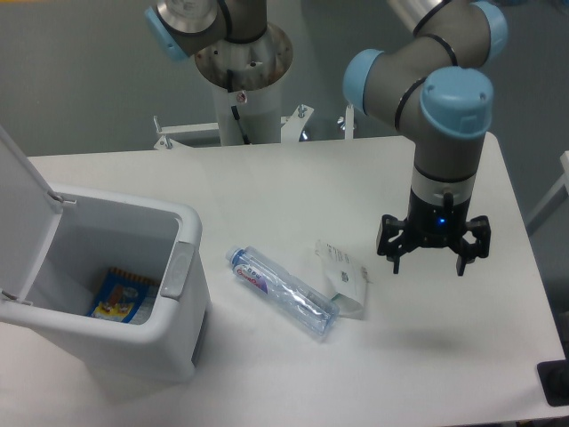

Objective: Open the trash can

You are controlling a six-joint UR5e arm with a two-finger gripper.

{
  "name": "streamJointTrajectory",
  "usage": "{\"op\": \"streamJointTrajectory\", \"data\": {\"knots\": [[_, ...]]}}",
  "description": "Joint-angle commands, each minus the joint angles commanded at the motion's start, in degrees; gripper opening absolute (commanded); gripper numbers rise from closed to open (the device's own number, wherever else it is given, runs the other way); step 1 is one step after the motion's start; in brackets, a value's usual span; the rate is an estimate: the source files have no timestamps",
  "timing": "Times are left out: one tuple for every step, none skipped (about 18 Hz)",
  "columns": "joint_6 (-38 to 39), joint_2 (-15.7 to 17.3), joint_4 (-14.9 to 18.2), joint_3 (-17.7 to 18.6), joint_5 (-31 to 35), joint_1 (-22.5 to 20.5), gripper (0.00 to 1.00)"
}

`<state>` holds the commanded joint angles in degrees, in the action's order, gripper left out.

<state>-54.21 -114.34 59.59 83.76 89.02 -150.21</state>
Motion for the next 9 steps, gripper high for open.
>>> {"op": "streamJointTrajectory", "data": {"knots": [[-1.9, -0.5, 0.4, -0.3, 2.5, 0.5, 1.00], [-3.4, -0.8, 0.5, -0.6, 4.4, 1.2, 1.00], [-4.4, -1.0, 0.6, -0.8, 5.0, 1.8, 1.00], [-4.9, -1.1, 0.7, -0.7, 5.0, 1.9, 1.00], [-5.6, -1.1, 0.8, -0.7, 5.1, 1.9, 1.00], [-6.0, -1.1, 0.8, -0.6, 5.1, 1.9, 1.00], [-6.2, -1.1, 0.7, -0.4, 5.1, 1.9, 1.00], [-6.2, -1.1, 0.7, -0.3, 5.1, 1.9, 1.00], [-6.1, -1.1, 0.6, -0.2, 5.1, 1.9, 1.00]]}}
